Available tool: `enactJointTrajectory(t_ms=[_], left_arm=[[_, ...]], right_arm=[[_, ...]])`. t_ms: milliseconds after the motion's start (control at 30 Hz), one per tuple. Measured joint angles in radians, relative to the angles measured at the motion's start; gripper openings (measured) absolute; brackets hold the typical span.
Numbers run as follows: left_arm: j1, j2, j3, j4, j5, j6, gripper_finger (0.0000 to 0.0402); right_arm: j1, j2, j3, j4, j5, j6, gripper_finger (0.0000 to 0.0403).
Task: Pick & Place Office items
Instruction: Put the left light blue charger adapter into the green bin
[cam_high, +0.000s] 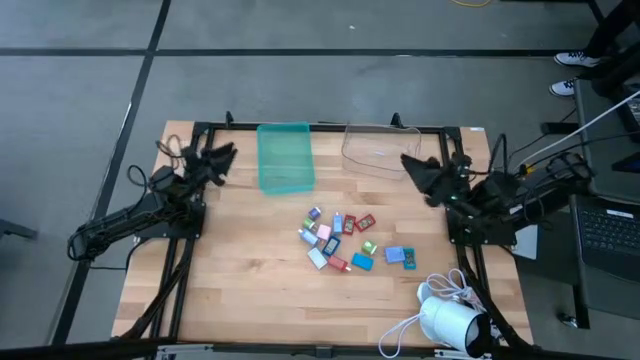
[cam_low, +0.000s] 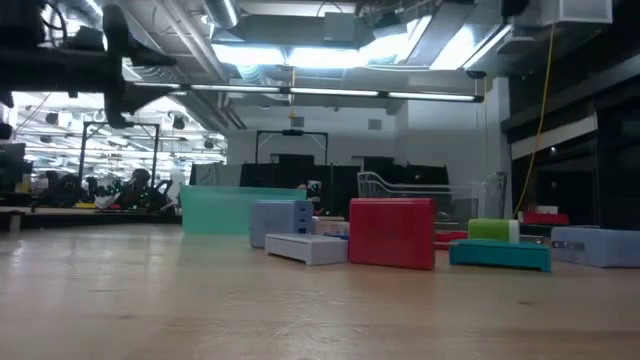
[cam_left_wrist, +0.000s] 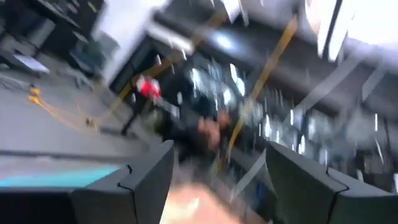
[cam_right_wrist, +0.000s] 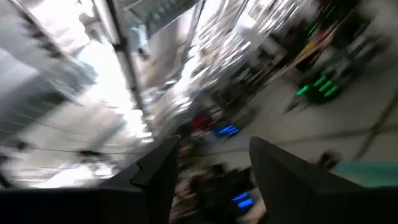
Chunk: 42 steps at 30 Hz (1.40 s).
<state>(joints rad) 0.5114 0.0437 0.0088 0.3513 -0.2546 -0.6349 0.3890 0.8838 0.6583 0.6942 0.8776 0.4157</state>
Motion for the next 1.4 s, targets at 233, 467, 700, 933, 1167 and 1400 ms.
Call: enactJointTrajectory(t_ms=[233, 467, 700, 933, 1167, 1400], left_arm=[[0.000, 0.000, 0.000, 0.099, -0.220, 0.030, 0.0247], [0.001, 0.000, 0.000, 0.086, -0.175, -0.053, 0.0246], [0.000, 0.000, 0.000, 0.041, -0.077, -0.105, 0.0246], [0.000, 0.000, 0.000, -0.014, -0.031, -0.155, 0.0246], [0.000, 0.000, 0.000, -0.014, -0.084, -0.133, 0.0246], [0.000, 0.000, 0.000, -0.009, -0.092, -0.208, 0.0246]], right_arm=[[-0.044, 0.231, 0.302, -0.004, 0.187, -0.408, 0.0201], [-0.061, 0.335, 0.456, -0.010, 0.181, -0.514, 0.0201], [-0.081, 0.348, 0.466, -0.014, 0.260, -0.556, 0.0201], [-0.150, 0.348, 0.466, -0.017, 0.380, -0.686, 0.0201], [-0.246, 0.348, 0.466, -0.058, 0.240, -0.693, 0.0201], [-0.304, 0.348, 0.466, -0.069, 0.123, -0.694, 0.0201]])
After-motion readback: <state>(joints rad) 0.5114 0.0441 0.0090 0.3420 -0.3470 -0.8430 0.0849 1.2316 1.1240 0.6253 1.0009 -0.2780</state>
